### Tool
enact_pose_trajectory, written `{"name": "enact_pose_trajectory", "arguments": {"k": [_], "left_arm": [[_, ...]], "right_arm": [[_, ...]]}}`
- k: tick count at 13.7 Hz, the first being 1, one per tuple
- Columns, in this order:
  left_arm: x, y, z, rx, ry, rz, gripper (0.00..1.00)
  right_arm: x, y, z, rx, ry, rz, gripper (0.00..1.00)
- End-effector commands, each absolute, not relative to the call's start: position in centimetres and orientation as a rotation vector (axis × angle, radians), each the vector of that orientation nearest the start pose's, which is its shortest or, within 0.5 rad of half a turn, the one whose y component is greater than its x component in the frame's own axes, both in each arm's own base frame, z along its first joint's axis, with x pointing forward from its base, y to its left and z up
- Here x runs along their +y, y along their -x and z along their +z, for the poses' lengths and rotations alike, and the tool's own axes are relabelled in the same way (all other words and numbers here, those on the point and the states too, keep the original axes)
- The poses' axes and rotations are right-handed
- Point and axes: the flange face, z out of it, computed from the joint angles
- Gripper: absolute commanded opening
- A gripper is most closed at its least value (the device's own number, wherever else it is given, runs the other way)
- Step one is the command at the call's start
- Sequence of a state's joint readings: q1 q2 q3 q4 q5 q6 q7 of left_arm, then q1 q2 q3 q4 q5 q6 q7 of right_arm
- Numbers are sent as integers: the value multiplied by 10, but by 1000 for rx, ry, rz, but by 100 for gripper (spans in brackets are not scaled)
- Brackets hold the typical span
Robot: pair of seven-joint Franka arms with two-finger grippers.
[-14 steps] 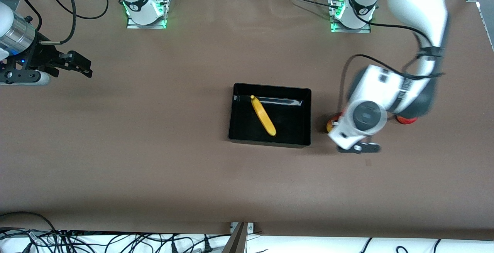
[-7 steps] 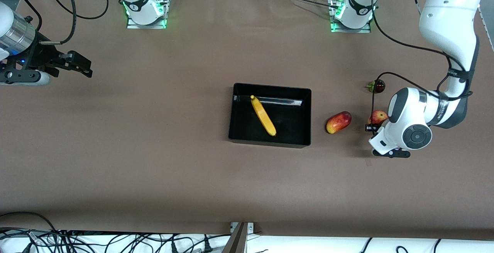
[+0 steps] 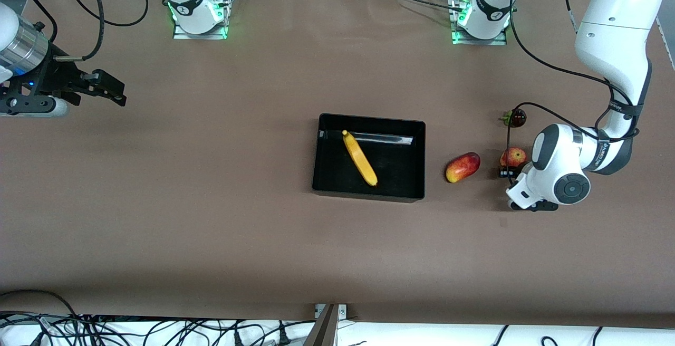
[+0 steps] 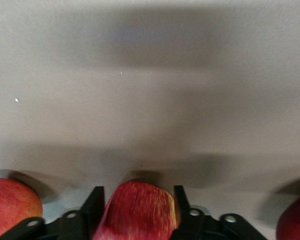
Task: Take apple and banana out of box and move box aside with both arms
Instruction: 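Lift the apple out and set it down beside the mango, then reach back into the tray and grasp the yellow banana with the left gripper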
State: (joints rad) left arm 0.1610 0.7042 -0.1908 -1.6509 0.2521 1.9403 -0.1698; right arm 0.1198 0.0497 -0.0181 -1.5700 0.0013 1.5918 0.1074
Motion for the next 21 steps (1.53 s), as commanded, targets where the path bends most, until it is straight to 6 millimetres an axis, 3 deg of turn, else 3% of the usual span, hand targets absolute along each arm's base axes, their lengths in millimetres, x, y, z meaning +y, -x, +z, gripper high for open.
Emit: {"name": "enact_pose_trajectory", "arguments": {"k": [1,3,5,7,9,11,14,15,17,21], "left_arm": [[-22,-648,258,-26,2998,436,100],[-73,-646,313,89,2997,459,100],[-143,-644,360,233,3038,434,100],[-199,-637,367,76,3182,504,100],[-264,-630,357,-57,3230,515,100],[-344,-610,328,-168,3236,483,100],[-410,-590,290,-363,3259,441,100],[-424,-583,275,-416,3255,444,100],[-449,-568,243,-361,3254,375,100],[-452,-568,197,-335,3232,285,100]], "right_arm": [[56,-570,602,12,3143,41,100],[56,-570,602,17,3143,43,100],[56,-570,602,12,3143,43,100],[56,-570,602,12,3143,41,100],[56,-570,602,17,3143,43,100],[56,-570,602,12,3143,41,100],[56,-570,601,12,3143,43,100],[56,-570,602,12,3143,41,100],[56,-570,602,10,3143,43,100],[56,-570,601,12,3143,43,100]]}}
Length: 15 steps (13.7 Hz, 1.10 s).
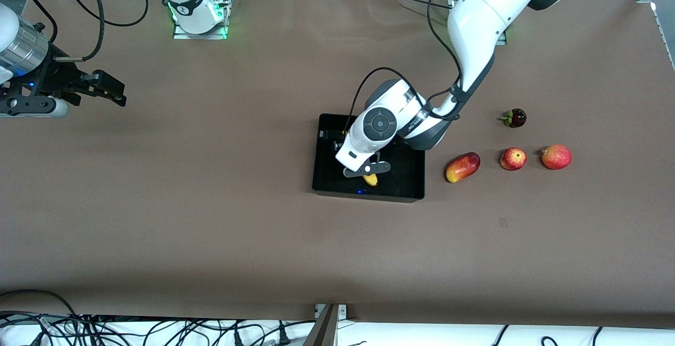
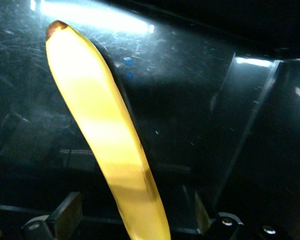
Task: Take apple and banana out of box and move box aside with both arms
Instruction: 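Reach back into the tray and grasp the yellow banana with the left gripper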
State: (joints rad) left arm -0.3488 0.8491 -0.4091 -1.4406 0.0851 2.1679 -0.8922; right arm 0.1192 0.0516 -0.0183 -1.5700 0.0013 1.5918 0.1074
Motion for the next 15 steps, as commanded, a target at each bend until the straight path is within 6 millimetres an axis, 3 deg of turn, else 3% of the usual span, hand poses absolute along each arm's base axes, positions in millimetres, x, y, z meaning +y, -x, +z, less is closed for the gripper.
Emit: {"name": "enact_pose_trajectory", "arguments": {"k": [1,2,3,5,7,10,11,13,14,15], "left_arm": [[-452,-569,196,-339,3236,280,58],[-447,-573,198,-325,3240,272,29],[-445,-574,197,-326,3239,272,14],[-458,-561,187,-277,3225,280,0],[-456,-567,197,-288,3229,256,0],[-433,-581,262,-314,3195,270,0],[-424,-592,304,-328,3184,247,3],[-413,-595,358,-282,3137,281,4],[-393,-606,381,-249,3124,283,4],[-367,-617,389,-195,3112,305,6]], "right_arm": [[56,-570,601,12,3143,41,100],[55,-570,601,14,3143,43,100],[55,-570,601,15,3143,43,100],[56,-570,601,12,3143,46,100],[56,-570,601,12,3143,43,100],[55,-570,601,15,3143,43,100],[56,-570,601,12,3143,43,100],[55,-570,601,15,3143,43,100],[56,-570,601,12,3143,43,100],[55,-570,601,14,3143,46,100]]}}
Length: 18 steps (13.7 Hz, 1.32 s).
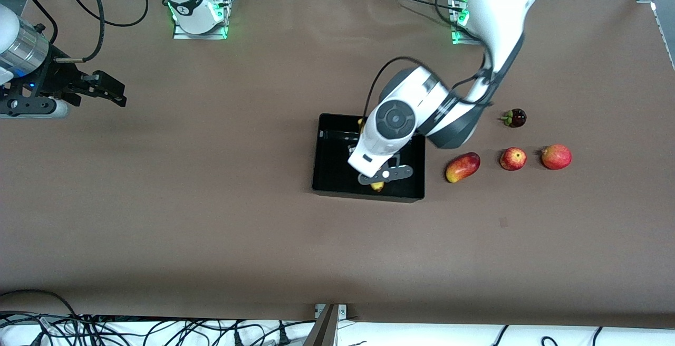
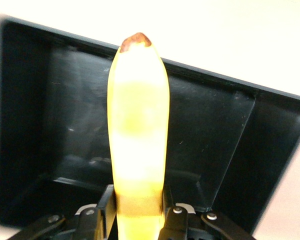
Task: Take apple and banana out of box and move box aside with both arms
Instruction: 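Lift the banana out and lay it on the table below the apples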
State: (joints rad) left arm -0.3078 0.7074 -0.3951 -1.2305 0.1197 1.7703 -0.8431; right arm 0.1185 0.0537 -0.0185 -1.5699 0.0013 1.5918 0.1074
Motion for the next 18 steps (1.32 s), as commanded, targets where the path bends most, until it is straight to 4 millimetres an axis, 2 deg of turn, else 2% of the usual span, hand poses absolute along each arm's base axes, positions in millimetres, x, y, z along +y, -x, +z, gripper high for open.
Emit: {"name": "enact_pose_trajectory", "arguments": {"k": [1,2,5,6,7,9,11,13,14,15,17,18], "left_arm": [[-334,-633,391,-132,3112,332,6],[-298,-648,393,-53,3121,339,6],[-184,-687,379,277,3132,372,6],[-147,-696,370,430,3087,367,6],[-120,-703,361,579,3026,366,6],[-60,-713,329,746,2950,427,6],[-13,-714,296,857,2954,498,6],[9,-708,263,1115,2904,560,4],[24,-706,244,1183,2856,598,6],[30,-707,232,1276,2794,607,7],[39,-712,210,1502,2656,588,11],[47,-713,201,1566,2638,567,18]], "right_arm": [[55,-570,601,15,3143,46,100],[56,-570,601,12,3143,46,100],[55,-570,601,15,3143,46,100],[55,-570,601,15,3143,43,100],[56,-570,601,12,3143,46,100],[55,-570,601,15,3143,43,100],[56,-570,601,12,3143,43,100],[55,-570,601,14,3143,43,100],[55,-570,601,15,3143,43,100],[56,-570,601,12,3143,43,100],[55,-570,601,15,3143,43,100],[55,-570,601,15,3143,43,100]]}}
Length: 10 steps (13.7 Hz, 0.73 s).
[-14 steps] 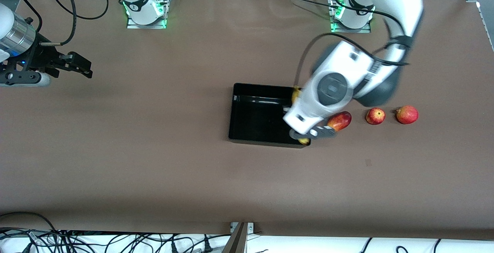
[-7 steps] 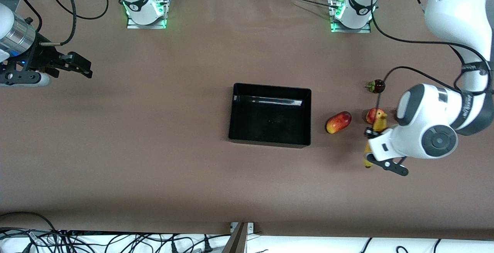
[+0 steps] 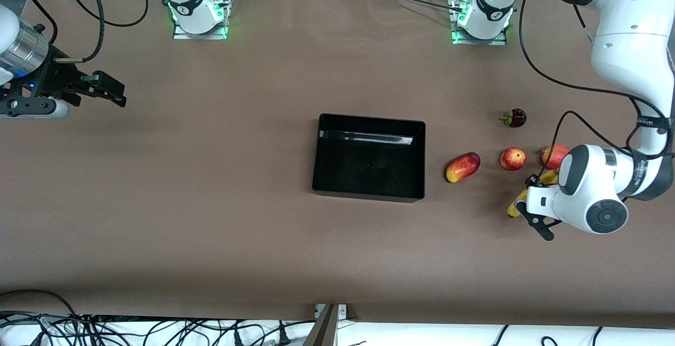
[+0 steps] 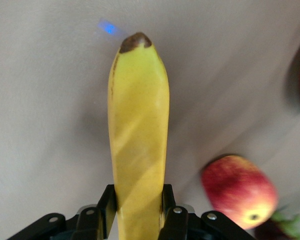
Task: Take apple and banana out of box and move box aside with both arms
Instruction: 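Lift the banana out and lay it on the table below the apples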
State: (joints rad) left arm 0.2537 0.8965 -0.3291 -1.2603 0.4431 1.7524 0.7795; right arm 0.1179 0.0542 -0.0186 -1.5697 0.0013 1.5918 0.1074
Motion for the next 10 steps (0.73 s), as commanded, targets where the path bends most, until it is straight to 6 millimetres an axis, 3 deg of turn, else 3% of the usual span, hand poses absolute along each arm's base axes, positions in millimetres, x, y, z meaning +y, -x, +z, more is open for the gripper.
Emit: {"name": "enact_pose_trajectory", "arguments": {"k": [1,2,5,8,10], "left_arm": [[52,-715,196,1594,2630,538,43],[54,-716,198,1597,2626,523,99],[40,-722,229,1597,2623,470,100],[4,-716,292,1606,2674,470,100],[-15,-706,352,1539,2702,464,100]], "right_arm": [[55,-570,601,15,3143,46,100],[56,-570,601,12,3143,46,100],[56,-570,601,12,3143,43,100],[55,-570,601,14,3143,43,100],[56,-570,601,12,3143,43,100]]}}
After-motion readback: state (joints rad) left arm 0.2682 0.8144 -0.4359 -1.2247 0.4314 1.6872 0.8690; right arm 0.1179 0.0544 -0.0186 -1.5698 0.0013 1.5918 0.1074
